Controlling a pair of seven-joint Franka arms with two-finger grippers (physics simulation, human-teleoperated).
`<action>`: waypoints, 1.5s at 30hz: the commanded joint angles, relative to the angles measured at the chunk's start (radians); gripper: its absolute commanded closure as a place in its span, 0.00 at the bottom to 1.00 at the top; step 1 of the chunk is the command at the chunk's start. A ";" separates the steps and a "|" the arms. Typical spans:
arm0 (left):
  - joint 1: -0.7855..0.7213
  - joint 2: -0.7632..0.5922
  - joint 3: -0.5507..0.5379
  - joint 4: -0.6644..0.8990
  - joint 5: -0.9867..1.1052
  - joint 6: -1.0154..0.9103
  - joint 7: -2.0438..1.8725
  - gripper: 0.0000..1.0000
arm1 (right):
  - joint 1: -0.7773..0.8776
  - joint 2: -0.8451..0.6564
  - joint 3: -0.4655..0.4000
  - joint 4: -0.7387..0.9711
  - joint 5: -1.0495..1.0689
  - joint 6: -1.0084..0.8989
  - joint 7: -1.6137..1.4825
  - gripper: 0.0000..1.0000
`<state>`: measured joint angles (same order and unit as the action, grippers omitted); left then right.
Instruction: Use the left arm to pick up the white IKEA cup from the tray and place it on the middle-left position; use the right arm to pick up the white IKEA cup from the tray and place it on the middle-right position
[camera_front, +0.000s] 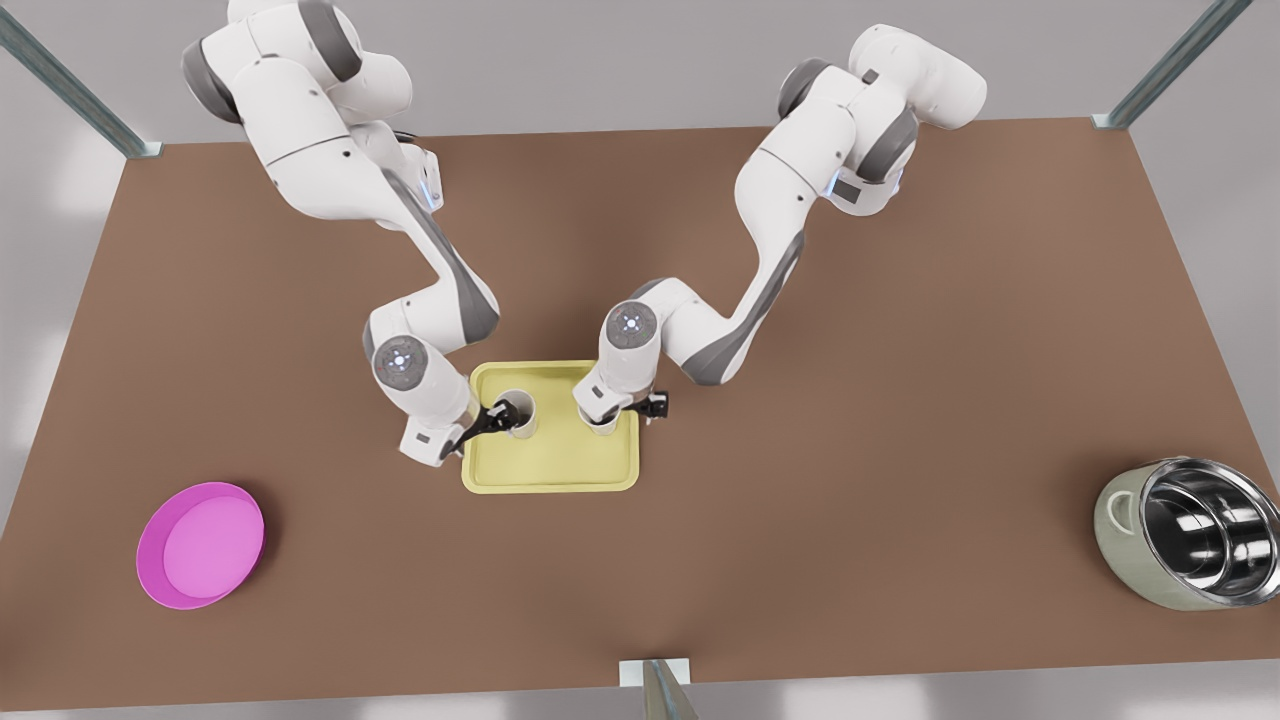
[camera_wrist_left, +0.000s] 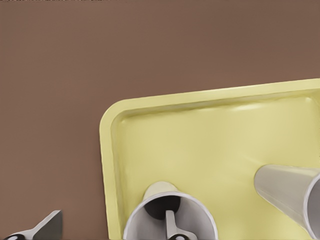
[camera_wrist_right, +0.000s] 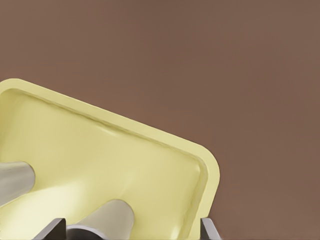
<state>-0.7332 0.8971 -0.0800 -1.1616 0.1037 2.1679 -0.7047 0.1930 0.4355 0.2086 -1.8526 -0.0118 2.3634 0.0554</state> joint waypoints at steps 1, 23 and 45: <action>0.000 0.003 0.002 0.000 0.014 0.075 -0.179 0.00 | 0.000 0.003 0.002 -0.004 0.001 0.011 0.024 0.00; -0.021 0.002 0.006 -0.064 0.067 0.076 -0.179 0.38 | 0.008 0.049 0.005 -0.076 0.001 0.019 -0.045 0.04; 0.144 -0.187 0.003 -0.124 -0.001 -0.039 -0.110 0.86 | 0.010 0.025 0.020 -0.054 0.009 -0.016 -0.029 0.82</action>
<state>-0.6024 0.7239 -0.0778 -1.2738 0.1269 2.1755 -0.9123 0.2032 0.4664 0.2279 -1.9073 0.0058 2.3642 0.0230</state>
